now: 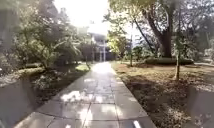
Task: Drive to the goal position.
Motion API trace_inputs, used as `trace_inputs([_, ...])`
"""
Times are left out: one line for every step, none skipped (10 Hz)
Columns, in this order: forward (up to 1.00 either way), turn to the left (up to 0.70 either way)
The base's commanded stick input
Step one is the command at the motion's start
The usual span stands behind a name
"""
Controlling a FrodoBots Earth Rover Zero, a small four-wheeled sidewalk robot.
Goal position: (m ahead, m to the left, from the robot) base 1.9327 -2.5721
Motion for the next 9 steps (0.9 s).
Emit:
trace_inputs([0.5,0.0])
trace_inputs([0.5,0.0])
trace_inputs([0.5,0.0])
trace_inputs([0.5,0.0])
trace_inputs([0.5,0.0])
trace_inputs([0.5,0.0])
trace_inputs([0.5,0.0])
trace_inputs([0.5,0.0])
trace_inputs([0.5,0.0])
